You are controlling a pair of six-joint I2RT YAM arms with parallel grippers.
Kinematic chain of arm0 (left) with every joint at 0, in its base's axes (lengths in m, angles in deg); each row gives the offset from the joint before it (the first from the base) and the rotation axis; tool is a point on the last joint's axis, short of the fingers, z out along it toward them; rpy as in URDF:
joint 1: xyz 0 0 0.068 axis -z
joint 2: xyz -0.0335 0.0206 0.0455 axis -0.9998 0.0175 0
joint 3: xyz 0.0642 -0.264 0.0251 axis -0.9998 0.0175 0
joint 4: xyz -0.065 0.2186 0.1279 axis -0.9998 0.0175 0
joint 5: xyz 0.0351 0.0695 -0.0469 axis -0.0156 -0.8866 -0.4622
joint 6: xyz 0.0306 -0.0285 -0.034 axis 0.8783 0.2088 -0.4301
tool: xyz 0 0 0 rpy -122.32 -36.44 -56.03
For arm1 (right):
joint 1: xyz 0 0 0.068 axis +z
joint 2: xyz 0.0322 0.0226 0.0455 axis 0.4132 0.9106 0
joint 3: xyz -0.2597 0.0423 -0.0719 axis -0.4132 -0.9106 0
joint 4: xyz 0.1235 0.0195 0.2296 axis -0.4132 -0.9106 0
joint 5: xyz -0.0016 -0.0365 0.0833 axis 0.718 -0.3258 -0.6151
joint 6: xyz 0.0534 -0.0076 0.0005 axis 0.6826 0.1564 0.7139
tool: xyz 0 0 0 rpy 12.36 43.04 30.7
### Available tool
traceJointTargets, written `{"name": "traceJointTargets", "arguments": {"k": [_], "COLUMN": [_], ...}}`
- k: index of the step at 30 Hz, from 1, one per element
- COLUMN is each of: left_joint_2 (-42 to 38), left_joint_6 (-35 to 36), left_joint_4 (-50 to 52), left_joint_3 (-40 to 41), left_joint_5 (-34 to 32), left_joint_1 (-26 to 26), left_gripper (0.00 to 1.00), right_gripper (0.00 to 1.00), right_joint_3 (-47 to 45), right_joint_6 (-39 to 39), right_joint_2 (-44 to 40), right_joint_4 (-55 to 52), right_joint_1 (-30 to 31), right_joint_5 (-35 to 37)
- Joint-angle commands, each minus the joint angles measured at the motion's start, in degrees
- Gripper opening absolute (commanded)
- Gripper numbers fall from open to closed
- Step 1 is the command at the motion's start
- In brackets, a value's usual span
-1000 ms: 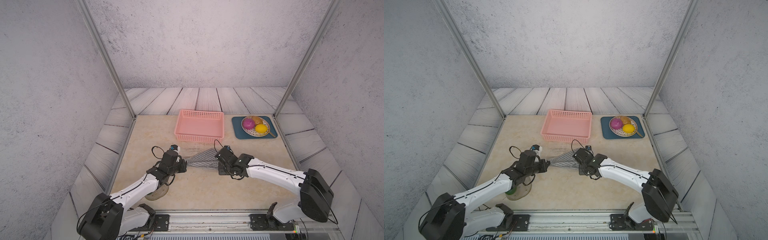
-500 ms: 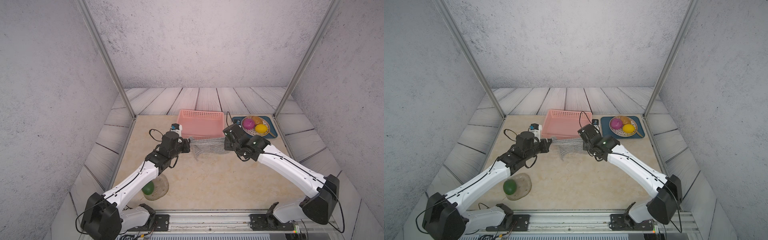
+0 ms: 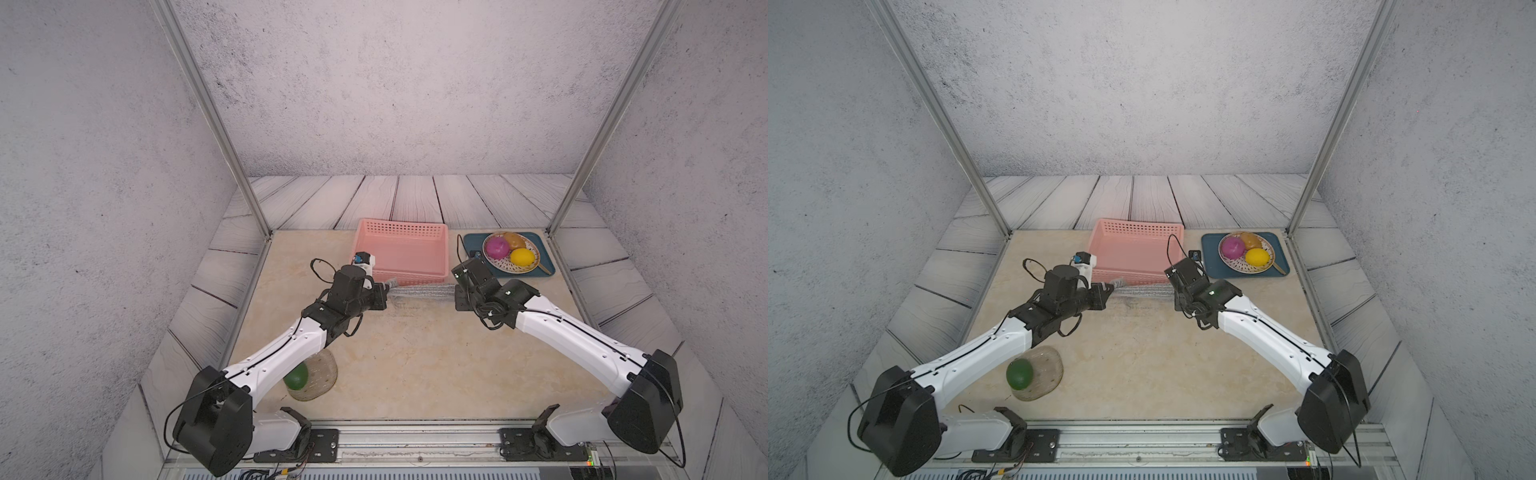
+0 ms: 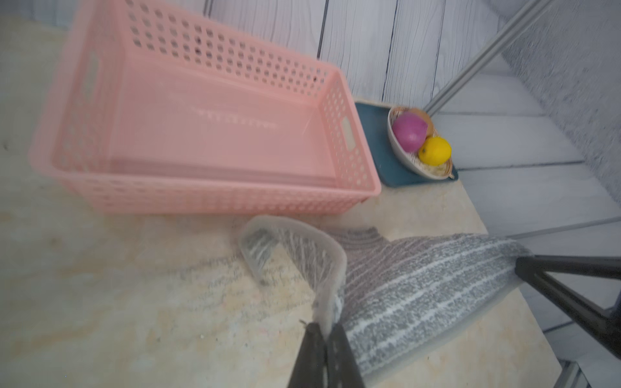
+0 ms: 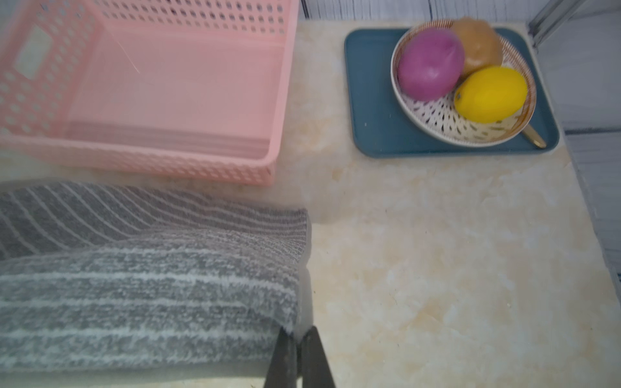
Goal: Fold the square dishcloth
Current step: Flatten out the cleaning item at the center of the board.
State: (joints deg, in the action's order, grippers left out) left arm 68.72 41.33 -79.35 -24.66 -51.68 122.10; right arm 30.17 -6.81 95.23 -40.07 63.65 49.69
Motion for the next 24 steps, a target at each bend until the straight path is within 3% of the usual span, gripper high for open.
{"name": "traceJointTargets", "arguments": {"k": [1,8,13,16,20,24], "left_joint_2": [-2.3,-3.9,-2.2,-3.1,-5.7,-8.4], "left_joint_6": [-0.8,-6.1,-6.6,-6.9,-6.4,-7.7], "left_joint_4": [2.0,2.8,6.3,9.9,15.7,17.6], "left_joint_3": [5.6,13.9,14.5,14.9,14.9,15.5], "left_joint_5": [-1.3,-1.7,-1.7,-3.2,-6.2,-9.5], "left_joint_1": [3.3,11.6,16.3,18.1,18.3,18.2], "left_gripper": [0.0,0.0,0.09,0.23,0.54,0.62], "right_gripper": [0.0,0.0,0.0,0.0,0.0,0.0], "right_joint_3": [-5.9,-17.8,-19.6,-19.9,-20.7,-21.1], "right_joint_6": [4.8,13.3,16.0,17.0,17.9,18.0], "right_joint_2": [-3.7,-8.8,-6.4,-5.3,-5.2,-5.4], "right_joint_4": [-5.5,-8.2,-9.6,-11.4,-12.5,-11.6], "right_joint_1": [-0.9,-0.9,-0.9,-0.9,-0.9,-0.9], "right_joint_5": [0.8,-5.8,-8.6,-8.6,-7.2,-7.7]}}
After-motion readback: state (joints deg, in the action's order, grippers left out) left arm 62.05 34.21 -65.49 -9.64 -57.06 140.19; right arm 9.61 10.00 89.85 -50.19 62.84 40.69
